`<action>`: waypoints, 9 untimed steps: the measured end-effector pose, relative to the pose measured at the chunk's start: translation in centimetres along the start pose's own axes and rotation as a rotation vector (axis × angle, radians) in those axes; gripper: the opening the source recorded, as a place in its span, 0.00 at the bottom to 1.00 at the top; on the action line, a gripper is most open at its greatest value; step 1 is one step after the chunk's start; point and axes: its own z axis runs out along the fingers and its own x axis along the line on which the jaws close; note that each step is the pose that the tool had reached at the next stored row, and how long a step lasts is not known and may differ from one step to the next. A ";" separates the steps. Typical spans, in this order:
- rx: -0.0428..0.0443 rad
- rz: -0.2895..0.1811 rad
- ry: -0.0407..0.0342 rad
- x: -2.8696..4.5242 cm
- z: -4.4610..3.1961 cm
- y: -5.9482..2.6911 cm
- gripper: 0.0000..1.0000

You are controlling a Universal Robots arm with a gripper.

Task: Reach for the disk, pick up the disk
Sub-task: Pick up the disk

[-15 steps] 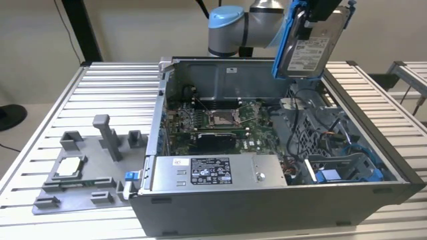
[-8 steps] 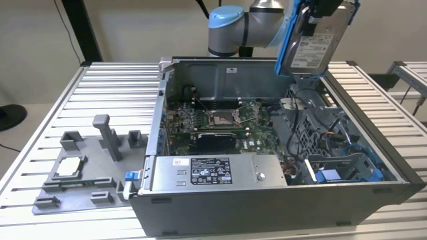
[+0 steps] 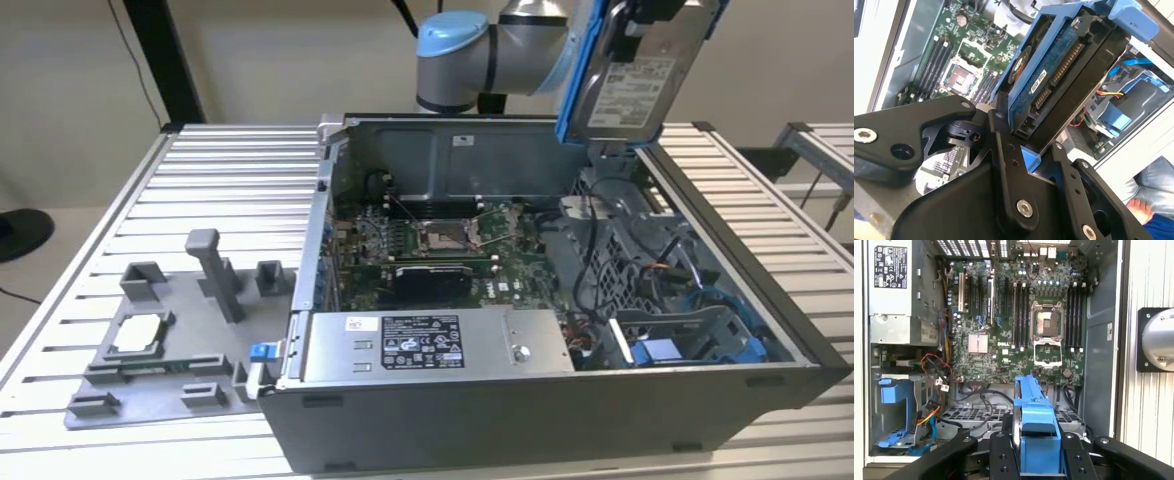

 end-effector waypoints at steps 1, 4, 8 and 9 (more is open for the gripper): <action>0.0000 0.000 -0.0001 0.02 -0.04 -0.02 0.00; 0.0000 -0.001 0.0001 0.14 -0.12 -0.06 0.00; -0.0001 -0.002 0.0001 0.50 -0.26 -0.10 0.00; 0.0000 -0.002 0.0000 0.60 -0.29 -0.11 0.00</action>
